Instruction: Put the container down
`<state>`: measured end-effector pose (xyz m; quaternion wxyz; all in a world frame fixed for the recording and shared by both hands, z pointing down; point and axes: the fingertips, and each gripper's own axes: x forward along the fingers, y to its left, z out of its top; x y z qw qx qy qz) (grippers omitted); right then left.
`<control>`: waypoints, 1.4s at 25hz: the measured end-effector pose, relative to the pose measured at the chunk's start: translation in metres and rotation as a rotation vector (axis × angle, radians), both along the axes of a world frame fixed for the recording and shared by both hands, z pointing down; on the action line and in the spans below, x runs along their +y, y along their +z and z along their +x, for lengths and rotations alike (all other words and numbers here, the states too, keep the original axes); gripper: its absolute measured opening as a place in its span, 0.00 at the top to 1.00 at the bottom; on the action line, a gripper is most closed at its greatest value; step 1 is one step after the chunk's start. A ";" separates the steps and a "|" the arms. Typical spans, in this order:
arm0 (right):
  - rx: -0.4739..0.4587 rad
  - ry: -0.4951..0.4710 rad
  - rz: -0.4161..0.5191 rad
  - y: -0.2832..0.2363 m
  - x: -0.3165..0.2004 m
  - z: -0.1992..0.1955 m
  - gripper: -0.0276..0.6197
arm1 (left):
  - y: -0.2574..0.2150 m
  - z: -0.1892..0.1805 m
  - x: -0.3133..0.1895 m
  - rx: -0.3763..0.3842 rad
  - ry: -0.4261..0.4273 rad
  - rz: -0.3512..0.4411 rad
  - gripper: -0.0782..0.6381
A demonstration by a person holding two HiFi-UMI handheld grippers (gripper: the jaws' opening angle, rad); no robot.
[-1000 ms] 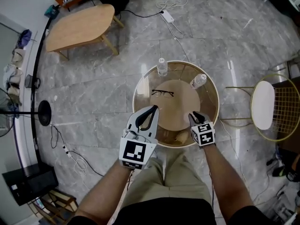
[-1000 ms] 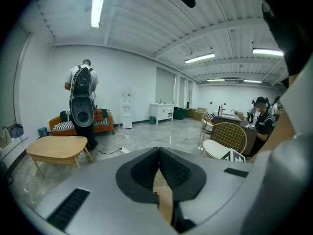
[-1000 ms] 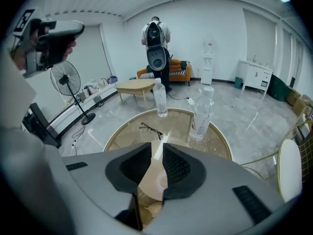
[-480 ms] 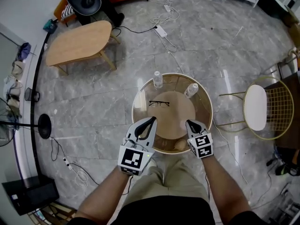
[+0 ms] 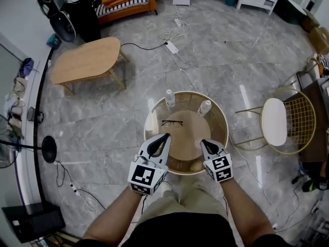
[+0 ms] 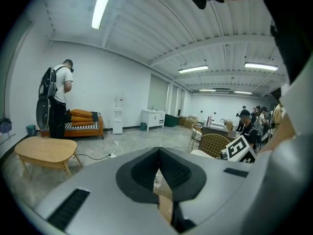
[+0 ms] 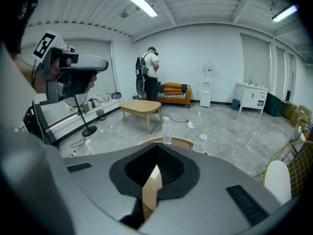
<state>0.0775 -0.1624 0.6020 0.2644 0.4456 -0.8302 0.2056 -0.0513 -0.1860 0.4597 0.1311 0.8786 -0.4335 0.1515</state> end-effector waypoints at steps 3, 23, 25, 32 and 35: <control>0.005 -0.024 0.021 -0.019 0.007 -0.008 0.94 | -0.007 -0.007 0.004 -0.007 -0.001 0.002 0.87; -0.063 -0.010 0.208 -0.156 0.028 -0.026 0.94 | -0.080 -0.019 0.032 -0.033 -0.013 0.216 0.87; -0.062 -0.004 0.225 -0.166 0.029 -0.028 0.94 | -0.087 -0.023 0.034 -0.032 -0.016 0.227 0.87; -0.082 0.005 0.257 -0.193 0.039 -0.039 0.94 | -0.106 -0.035 0.042 -0.020 -0.034 0.250 0.87; -0.100 0.011 0.272 -0.206 0.043 -0.044 0.94 | -0.111 -0.041 0.046 -0.018 -0.041 0.262 0.87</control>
